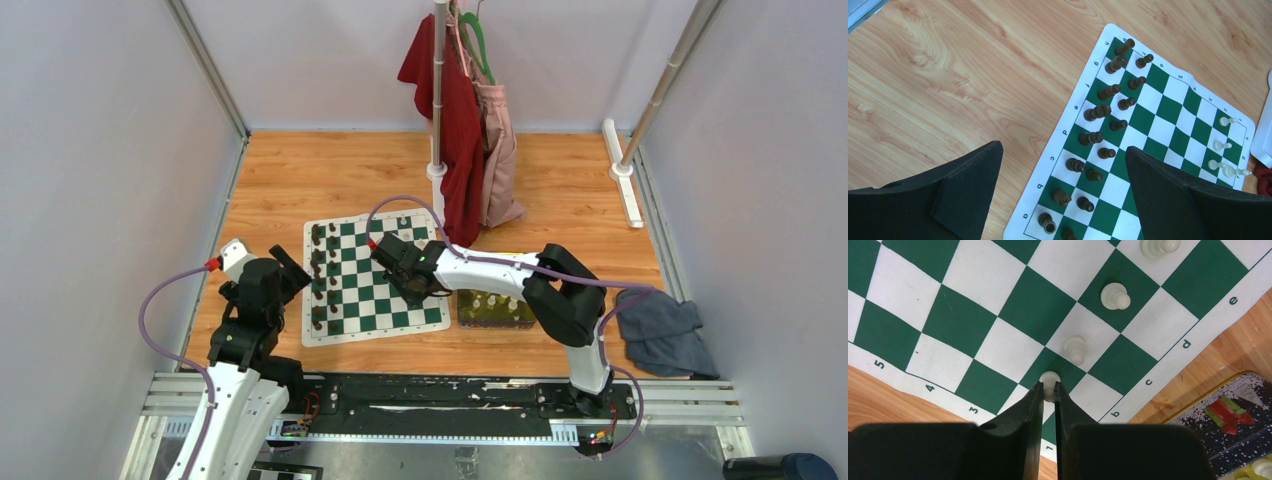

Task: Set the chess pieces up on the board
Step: Place the chess piece on the chessboard, then pick up the chess piece from the storage box.

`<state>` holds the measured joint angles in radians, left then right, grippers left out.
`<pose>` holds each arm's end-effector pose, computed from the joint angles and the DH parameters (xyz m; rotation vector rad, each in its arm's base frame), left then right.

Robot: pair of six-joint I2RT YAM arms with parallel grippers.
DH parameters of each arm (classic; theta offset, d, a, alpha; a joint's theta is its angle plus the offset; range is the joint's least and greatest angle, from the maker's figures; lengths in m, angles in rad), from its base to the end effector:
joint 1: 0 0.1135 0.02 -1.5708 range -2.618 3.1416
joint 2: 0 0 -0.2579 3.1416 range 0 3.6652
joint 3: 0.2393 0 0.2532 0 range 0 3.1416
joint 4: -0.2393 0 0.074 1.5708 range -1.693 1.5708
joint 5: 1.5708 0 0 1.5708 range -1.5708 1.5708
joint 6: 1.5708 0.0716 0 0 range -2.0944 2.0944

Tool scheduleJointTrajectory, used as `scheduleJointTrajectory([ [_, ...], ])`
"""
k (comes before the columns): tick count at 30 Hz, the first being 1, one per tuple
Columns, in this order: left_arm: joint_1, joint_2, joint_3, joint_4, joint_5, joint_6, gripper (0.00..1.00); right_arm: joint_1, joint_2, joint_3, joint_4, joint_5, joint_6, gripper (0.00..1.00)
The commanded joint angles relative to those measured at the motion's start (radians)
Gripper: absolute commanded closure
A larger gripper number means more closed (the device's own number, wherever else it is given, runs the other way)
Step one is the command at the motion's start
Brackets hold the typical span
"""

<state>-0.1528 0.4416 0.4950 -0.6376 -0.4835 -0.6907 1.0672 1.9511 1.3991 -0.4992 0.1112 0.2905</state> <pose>0.1473 0.0110 0.2210 -0.8118 1.9161 0.0101 0.2139 0.3717 0.1491 -0.9672 2.4676 0.3275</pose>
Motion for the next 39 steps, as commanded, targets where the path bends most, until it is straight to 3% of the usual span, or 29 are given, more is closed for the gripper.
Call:
scheduleJointTrajectory([
  [1,-0.004,0.001,-0.007,-0.005,-0.024,0.002,0.00,0.017,0.015,-0.002,-0.010,-0.009,-0.017,0.81],
  [7,-0.008,-0.004,-0.009,-0.007,-0.025,-0.001,0.00,0.016,0.004,-0.006,-0.009,-0.012,-0.021,0.69],
  [27,-0.011,-0.011,-0.009,-0.008,-0.036,-0.006,0.00,0.048,-0.164,0.033,-0.121,0.075,-0.043,0.59],
  [39,-0.011,-0.003,-0.008,-0.007,-0.036,-0.002,0.00,0.028,-0.409,-0.144,-0.137,0.262,0.046,0.58],
])
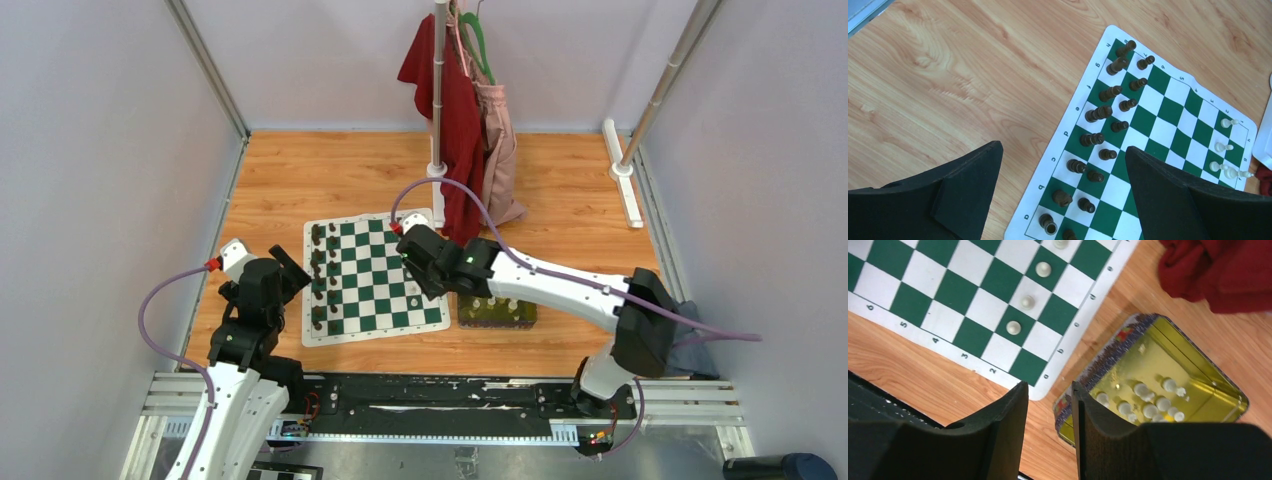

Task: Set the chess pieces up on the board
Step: Pick up the chess piece from the storage box.

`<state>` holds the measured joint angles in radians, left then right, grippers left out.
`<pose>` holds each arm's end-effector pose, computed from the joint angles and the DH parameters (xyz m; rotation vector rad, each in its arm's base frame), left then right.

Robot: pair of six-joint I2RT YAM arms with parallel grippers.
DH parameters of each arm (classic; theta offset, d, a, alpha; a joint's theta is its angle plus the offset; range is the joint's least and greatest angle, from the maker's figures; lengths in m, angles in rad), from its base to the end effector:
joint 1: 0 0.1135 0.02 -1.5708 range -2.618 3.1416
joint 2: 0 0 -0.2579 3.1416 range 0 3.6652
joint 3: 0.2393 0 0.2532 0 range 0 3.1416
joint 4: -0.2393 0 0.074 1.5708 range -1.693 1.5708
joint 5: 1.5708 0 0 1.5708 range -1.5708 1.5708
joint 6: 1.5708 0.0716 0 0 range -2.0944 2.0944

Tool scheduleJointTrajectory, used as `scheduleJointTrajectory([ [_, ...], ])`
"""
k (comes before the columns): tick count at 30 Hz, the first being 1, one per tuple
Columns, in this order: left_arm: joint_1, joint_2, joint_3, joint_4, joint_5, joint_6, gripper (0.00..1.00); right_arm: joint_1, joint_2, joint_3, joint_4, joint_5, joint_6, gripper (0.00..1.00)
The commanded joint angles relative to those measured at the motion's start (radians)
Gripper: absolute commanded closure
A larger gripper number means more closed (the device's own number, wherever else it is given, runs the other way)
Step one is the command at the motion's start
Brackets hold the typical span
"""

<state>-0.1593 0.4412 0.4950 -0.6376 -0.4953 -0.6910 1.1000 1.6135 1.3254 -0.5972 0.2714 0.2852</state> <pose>0.1471 0.0108 0.2213 -0.8108 1.9124 0.0174 0.1869 0.3250 0.2481 -0.8547 2.2796 0.2985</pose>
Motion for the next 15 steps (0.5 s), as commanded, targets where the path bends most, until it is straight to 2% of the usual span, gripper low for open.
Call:
scheduleJointTrajectory([
  [1,-0.005,0.001,-0.007,-0.006,-0.024,-0.001,0.00,-0.011,-0.088,-0.097,-0.039,0.114,0.066,0.58],
  [15,-0.005,0.016,-0.004,-0.005,-0.024,0.004,0.00,-0.139,-0.174,-0.286,0.014,0.132,0.128,0.59],
])
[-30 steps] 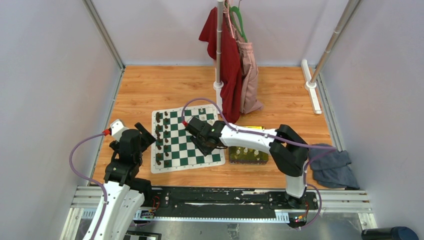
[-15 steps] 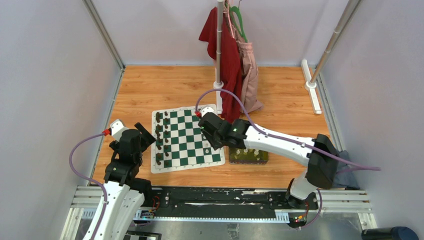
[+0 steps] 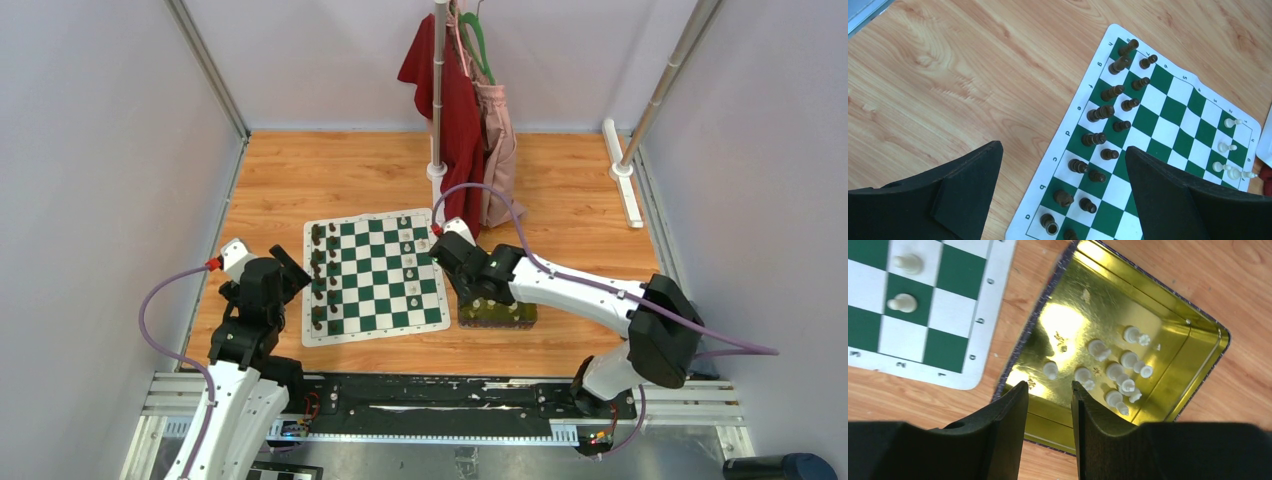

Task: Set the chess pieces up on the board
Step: Pick up the chess piece from the storage box.

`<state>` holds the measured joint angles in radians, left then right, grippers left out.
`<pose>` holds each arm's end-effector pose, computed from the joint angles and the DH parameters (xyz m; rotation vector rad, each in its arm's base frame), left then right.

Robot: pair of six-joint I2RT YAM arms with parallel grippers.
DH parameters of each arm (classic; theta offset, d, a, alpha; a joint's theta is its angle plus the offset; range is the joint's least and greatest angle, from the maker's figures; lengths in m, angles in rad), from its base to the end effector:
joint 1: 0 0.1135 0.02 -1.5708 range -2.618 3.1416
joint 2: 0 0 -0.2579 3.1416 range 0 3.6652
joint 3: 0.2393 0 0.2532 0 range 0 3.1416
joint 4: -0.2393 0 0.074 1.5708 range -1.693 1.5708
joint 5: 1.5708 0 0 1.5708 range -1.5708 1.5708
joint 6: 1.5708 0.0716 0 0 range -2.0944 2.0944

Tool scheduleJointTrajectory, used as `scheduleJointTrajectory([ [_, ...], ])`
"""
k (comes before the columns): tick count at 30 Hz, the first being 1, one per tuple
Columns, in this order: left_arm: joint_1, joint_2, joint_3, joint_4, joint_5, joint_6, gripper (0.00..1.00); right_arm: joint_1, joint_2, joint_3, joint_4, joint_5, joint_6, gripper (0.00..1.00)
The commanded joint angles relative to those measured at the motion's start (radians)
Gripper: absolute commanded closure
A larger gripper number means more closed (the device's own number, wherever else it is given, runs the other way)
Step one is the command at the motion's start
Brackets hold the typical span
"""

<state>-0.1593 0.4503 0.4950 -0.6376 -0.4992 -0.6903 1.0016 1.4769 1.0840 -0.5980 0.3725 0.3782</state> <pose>0.1480 0.0109 0.2202 -0.8120 1.9189 0.0268 0.1961 0.2581 0.2138 -0.6236 2.3872 0.1097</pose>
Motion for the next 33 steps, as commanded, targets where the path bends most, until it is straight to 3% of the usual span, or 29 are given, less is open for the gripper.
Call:
scheduleJointTrajectory([
  [1,-0.005,0.007,-0.004,-0.005,-0.021,0.004,0.00,-0.050,-0.040,-0.058,0.022,0.026,0.035,0.59],
  [33,-0.005,0.024,-0.001,-0.005,-0.028,0.006,0.00,-0.115,0.060,-0.165,0.144,-0.102,0.053,0.65],
])
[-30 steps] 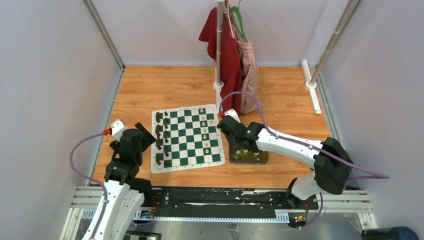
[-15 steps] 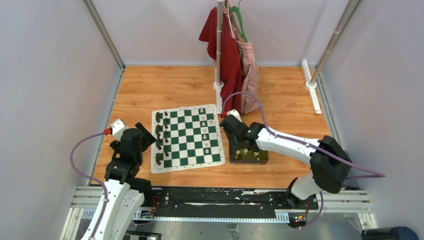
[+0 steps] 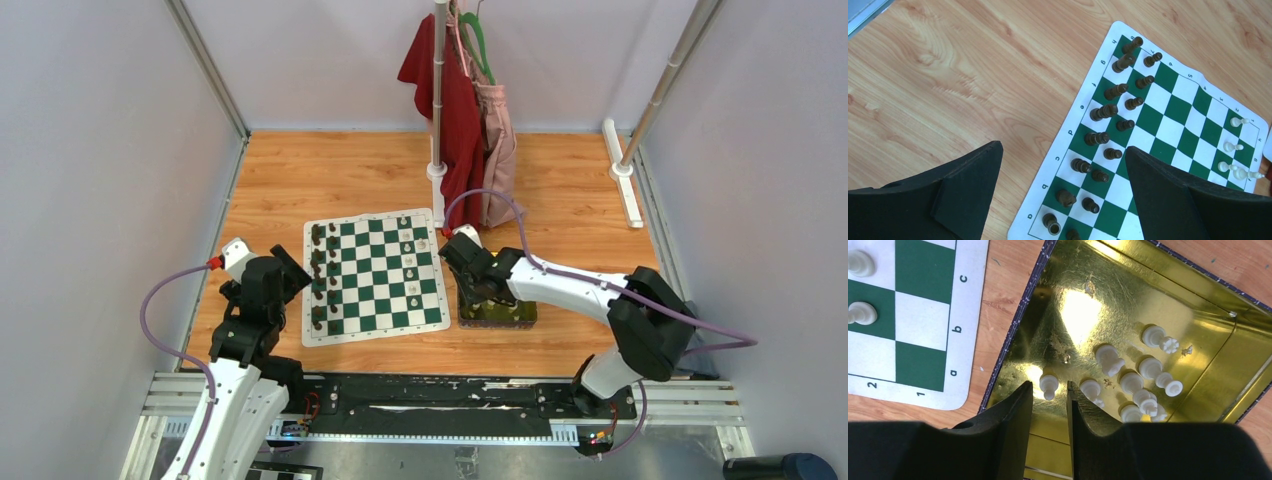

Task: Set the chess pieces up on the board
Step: Pick up the chess piece from the storage box.

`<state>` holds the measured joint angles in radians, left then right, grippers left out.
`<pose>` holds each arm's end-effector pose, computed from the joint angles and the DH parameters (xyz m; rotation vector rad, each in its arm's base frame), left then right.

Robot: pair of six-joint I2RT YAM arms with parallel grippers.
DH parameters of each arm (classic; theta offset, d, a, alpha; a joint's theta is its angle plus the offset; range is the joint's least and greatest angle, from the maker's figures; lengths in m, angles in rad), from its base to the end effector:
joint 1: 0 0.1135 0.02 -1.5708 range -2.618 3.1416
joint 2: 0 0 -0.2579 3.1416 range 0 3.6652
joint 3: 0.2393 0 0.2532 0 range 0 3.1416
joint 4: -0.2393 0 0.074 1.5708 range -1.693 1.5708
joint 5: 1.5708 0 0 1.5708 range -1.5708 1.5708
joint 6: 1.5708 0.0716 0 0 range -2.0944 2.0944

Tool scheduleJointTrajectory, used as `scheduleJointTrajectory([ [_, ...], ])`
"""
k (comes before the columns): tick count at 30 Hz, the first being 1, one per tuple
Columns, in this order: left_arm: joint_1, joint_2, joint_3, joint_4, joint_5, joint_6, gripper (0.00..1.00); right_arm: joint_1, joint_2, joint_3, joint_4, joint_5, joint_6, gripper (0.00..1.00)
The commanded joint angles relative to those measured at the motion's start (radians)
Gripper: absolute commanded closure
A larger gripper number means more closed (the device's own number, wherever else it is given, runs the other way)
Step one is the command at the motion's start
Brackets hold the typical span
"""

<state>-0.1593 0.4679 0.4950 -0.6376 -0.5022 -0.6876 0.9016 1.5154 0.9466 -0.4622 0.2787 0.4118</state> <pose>0.1498 0.0108 0.2181 -0.8109 1.9344 0.0413 0.2132 0.2378 0.1665 -0.5213 2.4932 0.1471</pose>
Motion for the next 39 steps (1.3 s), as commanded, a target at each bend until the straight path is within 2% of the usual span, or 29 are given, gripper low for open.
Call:
scheduleJointTrajectory([
  [1,-0.005,0.006,-0.001,-0.005,-0.025,0.003,0.00,-0.016,0.022,-0.031,0.013,-0.010,0.023,0.65],
  [34,-0.005,0.008,-0.002,-0.005,-0.023,0.005,0.00,-0.027,0.063,-0.058,0.047,-0.035,0.027,0.75],
  [39,-0.005,0.006,-0.002,-0.005,-0.024,0.003,0.00,-0.028,0.068,-0.056,0.047,-0.037,0.026,0.85],
])
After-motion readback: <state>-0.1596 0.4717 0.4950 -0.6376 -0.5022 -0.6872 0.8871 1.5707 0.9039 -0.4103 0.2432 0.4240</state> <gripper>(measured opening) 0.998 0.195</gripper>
